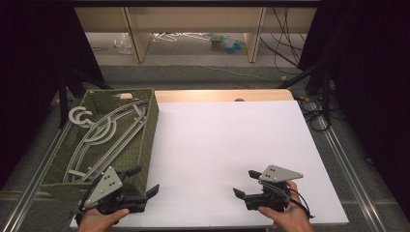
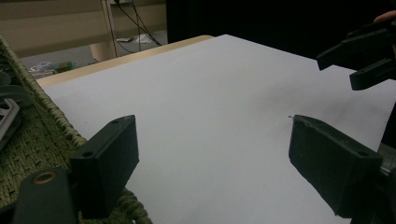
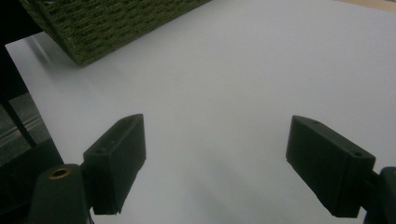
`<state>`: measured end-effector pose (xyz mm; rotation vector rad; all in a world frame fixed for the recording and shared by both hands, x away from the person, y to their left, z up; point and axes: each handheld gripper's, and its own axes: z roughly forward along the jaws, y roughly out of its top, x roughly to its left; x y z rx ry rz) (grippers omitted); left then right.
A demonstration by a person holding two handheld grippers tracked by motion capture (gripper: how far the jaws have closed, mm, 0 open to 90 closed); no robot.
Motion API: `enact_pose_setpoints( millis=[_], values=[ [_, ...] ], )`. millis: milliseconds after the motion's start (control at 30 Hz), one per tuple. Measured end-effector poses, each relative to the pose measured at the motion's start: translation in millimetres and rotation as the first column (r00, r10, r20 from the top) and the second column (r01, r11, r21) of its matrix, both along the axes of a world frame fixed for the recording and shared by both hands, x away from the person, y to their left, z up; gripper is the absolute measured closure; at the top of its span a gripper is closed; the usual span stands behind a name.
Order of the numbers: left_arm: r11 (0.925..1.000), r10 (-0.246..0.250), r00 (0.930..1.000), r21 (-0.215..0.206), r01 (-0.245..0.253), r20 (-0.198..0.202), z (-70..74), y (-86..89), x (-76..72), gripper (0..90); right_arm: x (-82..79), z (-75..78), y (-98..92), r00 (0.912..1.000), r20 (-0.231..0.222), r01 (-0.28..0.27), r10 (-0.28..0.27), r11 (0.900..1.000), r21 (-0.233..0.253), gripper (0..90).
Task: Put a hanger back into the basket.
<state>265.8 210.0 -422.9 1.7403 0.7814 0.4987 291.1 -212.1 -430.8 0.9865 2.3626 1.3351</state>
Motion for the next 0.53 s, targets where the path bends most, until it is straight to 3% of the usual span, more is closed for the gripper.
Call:
enact_pose_setpoints(
  millis=[67, 133, 467, 533],
  values=[
    [0.9996, 0.023, 0.9997, -0.017, -0.023, -0.009, -1.3, -0.7, -0.4, 15.8, -0.5, 0.3, 0.4, 1.0000, 0.002, -0.007, 0.007, 1.000, 0.001, 19.9],
    [0.9999, 0.013, 0.9999, -0.009, -0.013, 0.007, -1.0, 1.1, 1.6, 15.8, -0.7, 0.5, 0.7, 1.0000, 0.007, -0.007, 0.007, 1.000, 0.001, 19.9],
    [0.9997, 0.011, 0.9998, -0.020, -0.012, -0.016, -2.4, -0.7, 1.4, 15.8, -0.3, 0.0, 1.3, 1.0000, 0.008, -0.005, 0.005, 1.000, 0.006, 20.0],
    [1.0000, 0.001, 1.0000, -0.003, -0.001, -0.003, -1.8, 0.1, 1.9, 15.8, -0.6, 0.1, 1.9, 0.9999, 0.015, -0.004, 0.004, 1.000, 0.009, 20.0]
  ],
)
